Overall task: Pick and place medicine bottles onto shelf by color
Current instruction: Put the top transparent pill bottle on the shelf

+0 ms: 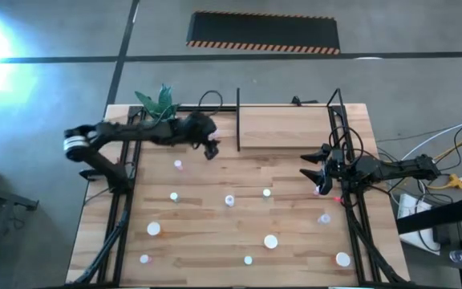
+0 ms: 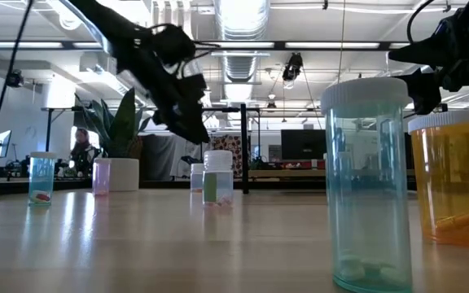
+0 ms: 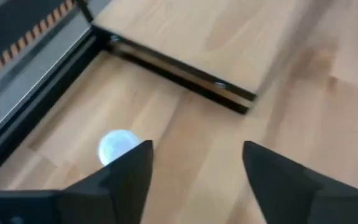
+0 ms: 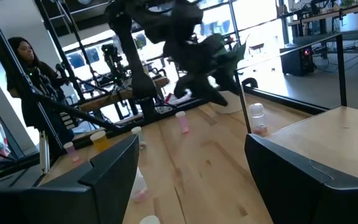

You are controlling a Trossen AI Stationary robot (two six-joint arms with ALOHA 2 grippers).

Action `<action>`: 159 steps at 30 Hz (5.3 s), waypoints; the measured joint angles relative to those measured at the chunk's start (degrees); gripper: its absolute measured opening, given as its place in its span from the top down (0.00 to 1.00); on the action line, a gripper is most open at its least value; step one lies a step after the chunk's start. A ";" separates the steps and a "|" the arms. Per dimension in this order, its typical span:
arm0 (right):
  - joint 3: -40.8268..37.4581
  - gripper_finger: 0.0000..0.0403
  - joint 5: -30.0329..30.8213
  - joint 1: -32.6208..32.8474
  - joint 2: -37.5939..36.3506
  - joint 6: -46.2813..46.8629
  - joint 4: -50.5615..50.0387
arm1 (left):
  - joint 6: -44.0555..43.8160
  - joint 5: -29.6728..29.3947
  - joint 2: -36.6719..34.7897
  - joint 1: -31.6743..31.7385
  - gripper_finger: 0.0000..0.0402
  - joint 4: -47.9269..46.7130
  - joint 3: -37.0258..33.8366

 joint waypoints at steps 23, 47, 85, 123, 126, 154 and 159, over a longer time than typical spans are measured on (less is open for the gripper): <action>0.02 0.30 0.00 -0.01 0.00 0.00 0.00 | -0.14 -8.94 13.04 4.00 0.37 -10.95 11.21; 0.01 0.30 -0.01 0.01 0.00 0.00 0.00 | 0.54 -8.68 6.54 3.25 0.84 -19.50 12.42; 0.00 0.30 -0.01 0.00 0.00 0.00 0.00 | 29.15 -28.51 32.66 10.74 0.42 -52.05 38.41; 0.02 0.30 0.00 0.01 0.00 0.00 0.00 | 64.26 -28.21 32.70 13.96 0.70 -37.79 31.58; 0.00 0.30 -0.01 0.00 0.00 0.00 0.00 | 61.17 -27.75 32.38 13.66 0.73 -37.90 31.58; 0.02 0.30 -0.02 0.01 0.00 0.00 0.02 | 8.54 18.62 -7.27 -2.23 0.72 -10.09 28.98; 0.00 0.30 -0.01 0.00 0.00 0.00 0.02 | 4.97 17.53 0.61 -10.15 0.72 7.94 25.52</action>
